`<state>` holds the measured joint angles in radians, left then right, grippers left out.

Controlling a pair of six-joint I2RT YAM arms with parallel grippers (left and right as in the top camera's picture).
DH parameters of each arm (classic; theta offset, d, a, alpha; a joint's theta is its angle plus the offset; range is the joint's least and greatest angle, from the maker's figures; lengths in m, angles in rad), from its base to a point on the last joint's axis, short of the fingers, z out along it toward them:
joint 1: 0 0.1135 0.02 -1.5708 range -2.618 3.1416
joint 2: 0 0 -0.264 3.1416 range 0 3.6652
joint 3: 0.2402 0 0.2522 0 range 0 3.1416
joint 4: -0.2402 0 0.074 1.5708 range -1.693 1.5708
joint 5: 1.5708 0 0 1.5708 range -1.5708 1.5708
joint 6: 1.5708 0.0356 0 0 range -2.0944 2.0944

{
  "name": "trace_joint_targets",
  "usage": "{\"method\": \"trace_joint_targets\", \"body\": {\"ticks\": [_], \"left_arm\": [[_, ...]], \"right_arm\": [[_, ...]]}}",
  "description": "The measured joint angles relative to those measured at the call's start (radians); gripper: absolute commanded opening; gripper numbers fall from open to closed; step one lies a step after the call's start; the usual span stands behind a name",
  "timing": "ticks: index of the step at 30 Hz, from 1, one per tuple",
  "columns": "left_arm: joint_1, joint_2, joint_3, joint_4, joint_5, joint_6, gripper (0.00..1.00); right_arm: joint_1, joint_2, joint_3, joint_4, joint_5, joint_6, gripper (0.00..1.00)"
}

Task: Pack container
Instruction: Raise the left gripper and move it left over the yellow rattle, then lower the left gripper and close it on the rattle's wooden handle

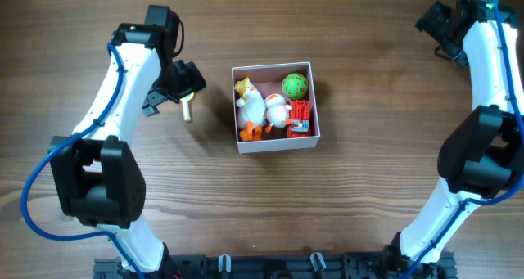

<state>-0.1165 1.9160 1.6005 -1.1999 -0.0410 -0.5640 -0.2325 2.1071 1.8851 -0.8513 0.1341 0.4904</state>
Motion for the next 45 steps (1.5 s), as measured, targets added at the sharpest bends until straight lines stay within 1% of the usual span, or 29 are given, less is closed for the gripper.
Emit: {"method": "trace_joint_targets", "body": {"ticks": [6, 16, 20, 26, 30, 36, 45], "left_arm": [[0.0, 0.002, -0.064, 0.067, -0.001, 0.0, 1.0], [0.0, 0.056, -0.072, 0.124, 0.009, 0.033, 1.0], [0.0, 0.057, -0.073, 0.159, 0.013, 0.07, 1.0], [0.0, 0.065, -0.074, 0.184, 0.013, 0.193, 1.0], [0.0, 0.082, -0.087, 0.192, 0.013, 0.246, 1.0], [0.0, 0.133, -0.095, 0.192, 0.013, 0.272, 1.0], [0.0, 0.136, -0.098, 0.229, 0.016, 0.275, 1.0]], "right_arm": [[0.0, 0.0, 0.0, 0.0, 0.0, 0.0, 1.0], [0.0, 0.0, 0.0, 0.0, 0.0, 0.0, 1.0], [0.0, 0.0, 0.0, 0.0, 0.0, 0.0, 0.99], [0.0, 0.0, 0.0, 0.0, 0.0, 0.0, 1.0], [0.0, 0.0, 0.0, 0.0, 0.0, 0.0, 1.0], [0.0, 0.0, 0.0, 0.0, 0.0, 0.0, 1.0], [0.0, 0.0, 0.0, 0.0, 0.0, 0.0, 1.0]]}}
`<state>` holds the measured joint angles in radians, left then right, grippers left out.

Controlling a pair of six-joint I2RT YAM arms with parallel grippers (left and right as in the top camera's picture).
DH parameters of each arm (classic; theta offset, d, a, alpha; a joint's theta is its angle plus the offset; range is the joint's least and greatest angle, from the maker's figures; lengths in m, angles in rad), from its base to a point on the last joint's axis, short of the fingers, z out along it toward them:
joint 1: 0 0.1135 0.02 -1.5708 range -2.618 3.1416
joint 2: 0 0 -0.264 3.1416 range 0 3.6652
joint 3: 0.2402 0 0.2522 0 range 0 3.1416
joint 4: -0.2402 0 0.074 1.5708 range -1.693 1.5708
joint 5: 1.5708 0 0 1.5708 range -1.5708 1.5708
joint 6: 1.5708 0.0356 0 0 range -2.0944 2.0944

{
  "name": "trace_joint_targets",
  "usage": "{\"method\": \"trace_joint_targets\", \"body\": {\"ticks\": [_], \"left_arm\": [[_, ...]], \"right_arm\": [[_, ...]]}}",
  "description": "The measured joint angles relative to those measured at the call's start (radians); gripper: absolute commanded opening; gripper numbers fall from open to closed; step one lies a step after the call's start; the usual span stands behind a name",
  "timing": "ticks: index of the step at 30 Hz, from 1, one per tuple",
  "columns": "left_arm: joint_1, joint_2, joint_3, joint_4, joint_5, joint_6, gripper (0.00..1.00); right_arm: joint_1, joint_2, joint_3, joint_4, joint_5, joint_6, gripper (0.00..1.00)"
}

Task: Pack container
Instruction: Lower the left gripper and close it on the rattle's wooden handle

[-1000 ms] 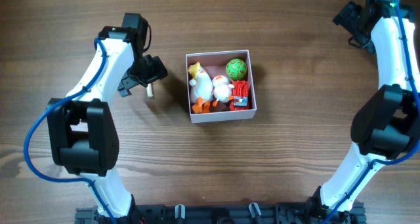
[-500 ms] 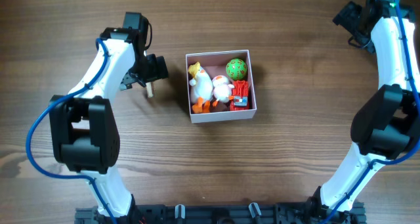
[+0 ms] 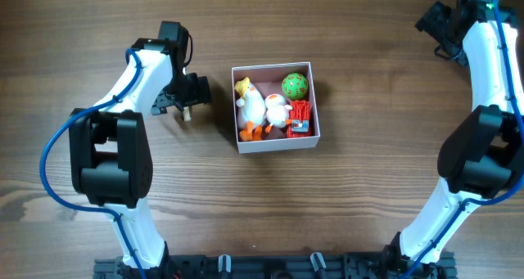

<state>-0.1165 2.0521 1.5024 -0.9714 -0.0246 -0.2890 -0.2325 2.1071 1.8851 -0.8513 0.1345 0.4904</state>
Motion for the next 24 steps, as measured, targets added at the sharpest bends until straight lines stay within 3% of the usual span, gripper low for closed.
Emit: {"method": "trace_joint_targets", "body": {"ticks": [20, 22, 24], "left_arm": [[0.0, 0.063, -0.007, 0.009, 0.015, 0.0, 0.99], [0.0, 0.063, -0.007, 0.009, 0.015, 0.0, 0.82], [0.0, 0.063, -0.007, 0.009, 0.015, 0.0, 0.71]], "right_arm": [[0.0, 0.0, 0.0, 0.0, 0.0, 0.0, 1.0], [0.0, 0.0, 0.0, 0.0, 0.0, 0.0, 1.0], [0.0, 0.0, 0.0, 0.0, 0.0, 0.0, 1.0]]}}
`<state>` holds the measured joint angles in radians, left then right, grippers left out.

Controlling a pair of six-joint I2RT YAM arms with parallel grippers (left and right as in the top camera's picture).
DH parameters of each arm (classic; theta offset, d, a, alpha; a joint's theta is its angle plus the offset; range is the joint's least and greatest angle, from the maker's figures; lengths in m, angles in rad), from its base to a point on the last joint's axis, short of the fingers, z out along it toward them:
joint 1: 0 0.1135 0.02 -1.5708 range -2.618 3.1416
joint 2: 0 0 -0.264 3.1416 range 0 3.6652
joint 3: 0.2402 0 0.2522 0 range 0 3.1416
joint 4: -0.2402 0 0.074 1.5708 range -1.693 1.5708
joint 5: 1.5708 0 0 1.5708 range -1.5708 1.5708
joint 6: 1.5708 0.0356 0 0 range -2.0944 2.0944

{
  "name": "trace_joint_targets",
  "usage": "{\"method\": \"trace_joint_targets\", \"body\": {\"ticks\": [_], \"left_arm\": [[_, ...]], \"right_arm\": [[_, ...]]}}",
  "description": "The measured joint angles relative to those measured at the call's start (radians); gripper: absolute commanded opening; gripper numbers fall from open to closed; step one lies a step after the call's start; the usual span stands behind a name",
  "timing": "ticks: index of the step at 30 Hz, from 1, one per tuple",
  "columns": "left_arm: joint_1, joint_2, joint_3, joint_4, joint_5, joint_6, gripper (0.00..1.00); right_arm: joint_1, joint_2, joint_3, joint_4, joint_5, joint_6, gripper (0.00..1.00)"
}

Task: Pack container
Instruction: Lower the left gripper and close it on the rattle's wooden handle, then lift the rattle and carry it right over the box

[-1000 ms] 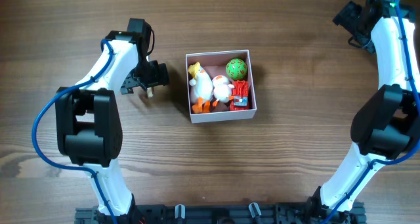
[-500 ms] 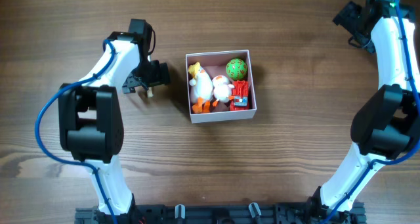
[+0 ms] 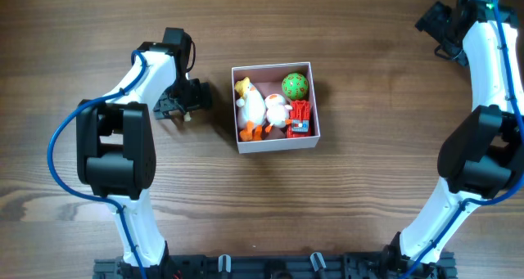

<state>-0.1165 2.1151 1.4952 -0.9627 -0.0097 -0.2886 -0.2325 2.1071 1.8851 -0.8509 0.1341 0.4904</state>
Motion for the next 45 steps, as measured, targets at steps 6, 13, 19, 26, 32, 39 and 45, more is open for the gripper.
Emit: {"method": "trace_joint_targets", "body": {"ticks": [6, 13, 19, 26, 32, 39, 45], "left_arm": [[0.0, 0.0, 0.0, 0.003, 0.0, 0.014, 0.51], [0.0, 0.0, 0.0, 0.003, 0.0, 0.014, 0.31], [0.0, 0.0, 0.0, 0.002, 0.0, 0.018, 0.13], [0.0, 0.0, 0.0, -0.02, 0.004, 0.018, 0.04], [0.0, 0.0, 0.0, -0.035, 0.008, 0.018, 0.04], [0.0, 0.0, 0.06, -0.098, 0.008, 0.018, 0.04], [-0.017, -0.04, 0.236, -0.18, 0.008, 0.018, 0.05]], "right_arm": [[0.0, 0.0, 0.0, 0.0, 0.0, 0.0, 1.0], [0.0, 0.0, 0.0, 0.0, 0.0, 0.0, 1.0], [0.0, 0.0, 0.0, 0.0, 0.0, 0.0, 1.0], [0.0, 0.0, 0.0, 0.0, 0.0, 0.0, 1.0], [0.0, 0.0, 0.0, 0.0, 0.0, 0.0, 1.0], [0.0, 0.0, 0.0, 0.0, 0.0, 0.0, 1.0], [0.0, 0.0, 0.0, 0.0, 0.0, 0.0, 1.0]]}}
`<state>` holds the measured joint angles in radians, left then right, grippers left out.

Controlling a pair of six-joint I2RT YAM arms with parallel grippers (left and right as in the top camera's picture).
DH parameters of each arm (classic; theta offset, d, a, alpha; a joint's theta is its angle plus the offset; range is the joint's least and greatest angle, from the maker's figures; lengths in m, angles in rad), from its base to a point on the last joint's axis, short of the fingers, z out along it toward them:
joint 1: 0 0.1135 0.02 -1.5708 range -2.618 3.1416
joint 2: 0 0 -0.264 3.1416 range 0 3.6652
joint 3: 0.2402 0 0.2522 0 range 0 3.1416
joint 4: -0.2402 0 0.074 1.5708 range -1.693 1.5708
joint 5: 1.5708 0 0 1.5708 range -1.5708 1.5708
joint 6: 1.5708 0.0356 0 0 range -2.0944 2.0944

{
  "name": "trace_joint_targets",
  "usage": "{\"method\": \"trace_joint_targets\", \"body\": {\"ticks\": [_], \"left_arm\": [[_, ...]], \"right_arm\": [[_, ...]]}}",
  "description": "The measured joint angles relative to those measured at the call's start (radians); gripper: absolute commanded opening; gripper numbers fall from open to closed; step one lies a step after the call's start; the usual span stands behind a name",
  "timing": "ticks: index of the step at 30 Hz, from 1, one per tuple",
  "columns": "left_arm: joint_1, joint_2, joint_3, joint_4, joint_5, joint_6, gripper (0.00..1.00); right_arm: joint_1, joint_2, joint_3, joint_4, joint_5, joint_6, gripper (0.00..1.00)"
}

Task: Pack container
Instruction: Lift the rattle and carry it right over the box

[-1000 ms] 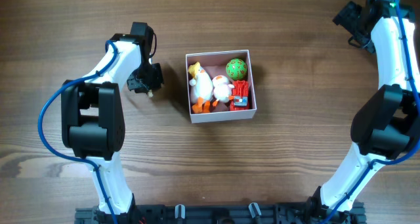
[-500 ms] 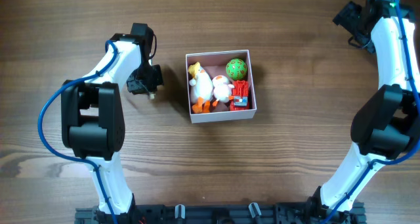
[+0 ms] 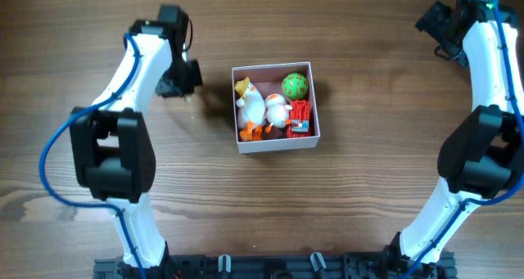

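Observation:
The white box (image 3: 275, 145) stands in the middle of the table. Inside it are a white and yellow plush duck (image 3: 250, 105), a second white plush (image 3: 277, 111), a green ball (image 3: 295, 85) and a red toy (image 3: 300, 119). My left gripper (image 3: 185, 84) hangs just left of the box's far left corner. Below its dark fingers pokes the tip of a small cream peg (image 3: 189, 97), which it seems shut on. My right gripper (image 3: 434, 24) is far away at the back right corner, its fingers too dark to read.
Both white arms with blue cables reach in from the near edge, the left arm (image 3: 123, 83) along the left side and the right arm (image 3: 491, 74) along the right side. A black rail (image 3: 262, 267) lines the near edge.
My left gripper was low over the cream peg on the table left of the box. Now it is further back, and the peg has moved with it. The right arm is unchanged.
The cream peg lay on the table left of the box with my left gripper just beside it. At the following two moments the gripper stood closer over the peg, then covered it. Now gripper and peg are further back together. The box's contents stayed put.

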<state>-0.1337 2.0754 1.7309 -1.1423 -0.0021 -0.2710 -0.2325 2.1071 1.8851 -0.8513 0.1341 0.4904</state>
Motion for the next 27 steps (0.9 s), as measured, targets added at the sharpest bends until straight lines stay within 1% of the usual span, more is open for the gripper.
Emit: {"method": "trace_joint_targets", "body": {"ticks": [5, 8, 10, 14, 16, 23, 27], "left_arm": [[-0.08, -0.095, 0.082, -0.002, 0.0, 0.0, 0.06], [-0.175, -0.14, 0.09, 0.004, 0.003, 0.0, 0.06], [-0.227, -0.144, 0.09, 0.005, 0.007, 0.0, 0.07], [-0.342, -0.143, 0.09, 0.019, 0.013, 0.0, 0.13], [-0.378, -0.142, 0.09, 0.037, 0.015, 0.0, 0.14], [-0.449, -0.131, 0.09, 0.077, 0.016, 0.0, 0.16], [-0.468, -0.084, 0.09, 0.077, 0.016, 0.0, 0.18]], "right_arm": [[0.0, 0.0, 0.0, 0.0, 0.0, 0.0, 1.0], [0.0, 0.0, 0.0, 0.0, 0.0, 0.0, 1.0], [0.0, 0.0, 0.0, 0.0, 0.0, 0.0, 1.0], [0.0, 0.0, 0.0, 0.0, 0.0, 0.0, 1.0], [0.0, 0.0, 0.0, 0.0, 0.0, 0.0, 1.0], [0.0, 0.0, 0.0, 0.0, 0.0, 0.0, 1.0], [0.0, 0.0, 0.0, 0.0, 0.0, 0.0, 1.0]]}}
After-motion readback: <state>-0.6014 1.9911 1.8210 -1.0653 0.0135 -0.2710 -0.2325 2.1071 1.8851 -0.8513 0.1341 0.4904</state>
